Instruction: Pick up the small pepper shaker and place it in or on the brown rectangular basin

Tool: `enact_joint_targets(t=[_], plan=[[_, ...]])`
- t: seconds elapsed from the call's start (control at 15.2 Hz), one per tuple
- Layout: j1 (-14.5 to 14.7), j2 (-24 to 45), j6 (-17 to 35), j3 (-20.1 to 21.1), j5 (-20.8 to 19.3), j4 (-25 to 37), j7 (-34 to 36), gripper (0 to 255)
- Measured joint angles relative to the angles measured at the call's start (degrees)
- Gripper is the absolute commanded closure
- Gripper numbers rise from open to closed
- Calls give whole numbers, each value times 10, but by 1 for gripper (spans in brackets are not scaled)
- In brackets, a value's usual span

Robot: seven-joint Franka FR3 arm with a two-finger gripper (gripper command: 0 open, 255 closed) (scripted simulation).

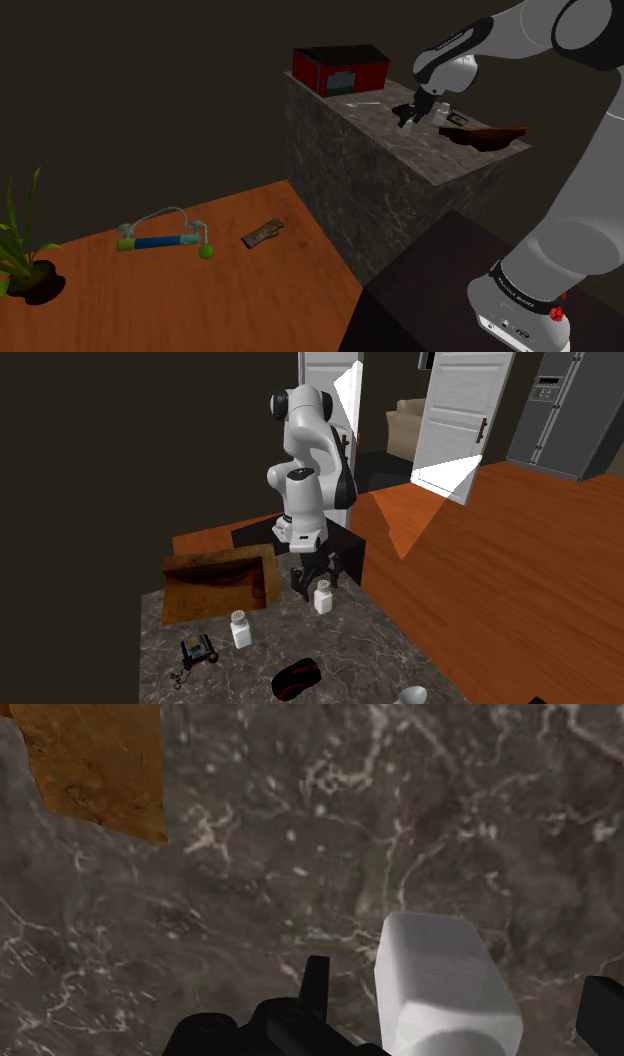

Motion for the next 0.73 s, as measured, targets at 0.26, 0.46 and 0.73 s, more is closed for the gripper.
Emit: enact_joint_targets(t=[0.26, 0.46, 0.73], plan=[[0, 0, 0, 0, 0, 0, 0, 255], [0, 0, 0, 0, 0, 1, 0, 255], [0, 0, 0, 0, 0, 0, 0, 255]])
